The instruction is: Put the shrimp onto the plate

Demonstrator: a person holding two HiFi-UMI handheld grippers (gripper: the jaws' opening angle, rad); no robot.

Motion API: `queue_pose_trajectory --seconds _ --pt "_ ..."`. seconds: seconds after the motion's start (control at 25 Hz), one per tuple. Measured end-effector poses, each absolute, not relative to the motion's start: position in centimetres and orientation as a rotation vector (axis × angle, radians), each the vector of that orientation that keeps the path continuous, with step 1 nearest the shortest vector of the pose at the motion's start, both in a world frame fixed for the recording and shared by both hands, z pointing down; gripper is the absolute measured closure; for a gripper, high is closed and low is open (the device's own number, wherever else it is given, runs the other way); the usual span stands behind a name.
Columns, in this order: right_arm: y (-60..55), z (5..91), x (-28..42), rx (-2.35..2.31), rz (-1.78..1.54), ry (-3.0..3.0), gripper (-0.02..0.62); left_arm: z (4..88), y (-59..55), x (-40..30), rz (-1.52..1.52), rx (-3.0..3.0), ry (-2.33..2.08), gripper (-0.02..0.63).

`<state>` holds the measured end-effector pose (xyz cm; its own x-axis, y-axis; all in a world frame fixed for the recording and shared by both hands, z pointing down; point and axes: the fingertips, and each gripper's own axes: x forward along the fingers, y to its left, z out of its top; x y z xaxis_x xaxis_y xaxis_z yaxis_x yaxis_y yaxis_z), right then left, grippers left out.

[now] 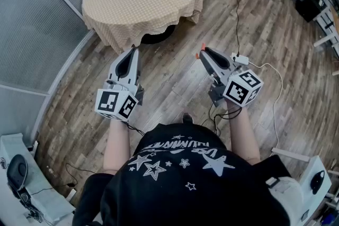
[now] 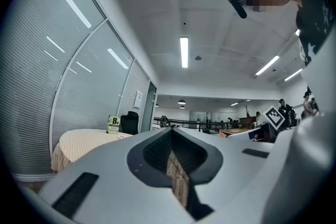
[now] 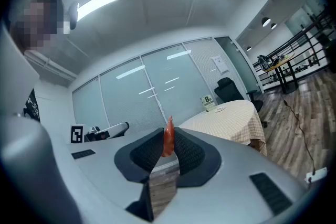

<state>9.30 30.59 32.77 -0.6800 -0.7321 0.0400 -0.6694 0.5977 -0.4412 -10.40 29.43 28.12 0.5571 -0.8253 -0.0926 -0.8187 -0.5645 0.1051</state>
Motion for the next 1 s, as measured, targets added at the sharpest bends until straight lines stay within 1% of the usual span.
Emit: queue_pose_trajectory --seconds 0.44,0.8,1.0 --pt "33.6 32.8 6.3 -1.205 -0.593 2.747 0.525 29.4 33.1 -12.2 -0.088 2.781 -1.365 0.604" --pt "35.7 33.4 3.3 -1.244 -0.576 2.767 0.523 30.7 36.3 -15.9 -0.091 2.757 -1.342 0.604" --pt "36.6 33.7 2.3 -1.291 -0.637 2.699 0.523 31.5 37.7 -17.3 -0.075 2.759 -1.286 0.604"
